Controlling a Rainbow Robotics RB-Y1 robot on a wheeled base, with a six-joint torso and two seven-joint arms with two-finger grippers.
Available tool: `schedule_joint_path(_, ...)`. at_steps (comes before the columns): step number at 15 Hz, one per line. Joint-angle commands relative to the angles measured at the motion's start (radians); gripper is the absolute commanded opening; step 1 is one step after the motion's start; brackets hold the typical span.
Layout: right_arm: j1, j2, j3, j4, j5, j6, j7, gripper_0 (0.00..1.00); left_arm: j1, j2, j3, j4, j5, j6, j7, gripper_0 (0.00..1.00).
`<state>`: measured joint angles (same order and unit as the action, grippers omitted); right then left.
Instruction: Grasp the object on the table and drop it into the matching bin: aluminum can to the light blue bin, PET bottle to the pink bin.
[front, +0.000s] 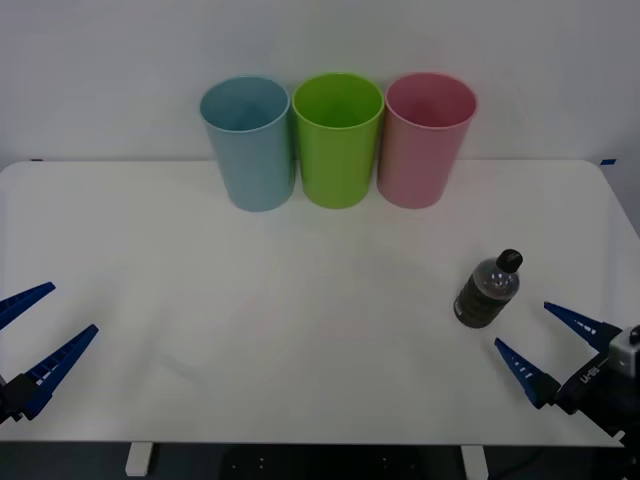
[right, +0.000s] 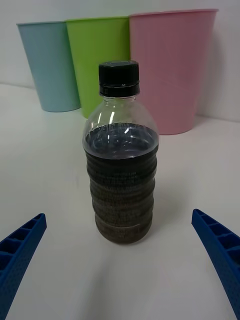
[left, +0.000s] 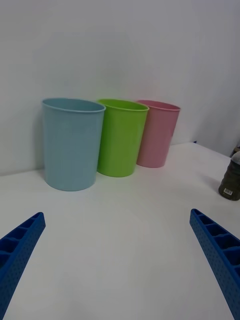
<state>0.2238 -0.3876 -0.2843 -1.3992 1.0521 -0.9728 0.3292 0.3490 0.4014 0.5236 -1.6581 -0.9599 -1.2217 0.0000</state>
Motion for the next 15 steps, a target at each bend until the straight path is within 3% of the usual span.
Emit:
schedule_joint_path(1,-0.027,0.029,0.004,0.006,0.040,0.037,0.008,1.00,0.000,0.000,0.000,0.000,0.000,0.000,0.000,1.00)
schedule_joint_path(7,-0.081,0.088,0.010,0.006,0.120,0.105,0.005,1.00,0.000,0.000,0.000,0.000,0.000,0.000,0.000,1.00)
schedule_joint_path(15,-0.127,0.093,0.100,0.006,0.121,0.230,0.008,1.00,0.000,0.000,0.000,0.000,0.000,0.000,0.000,1.00)
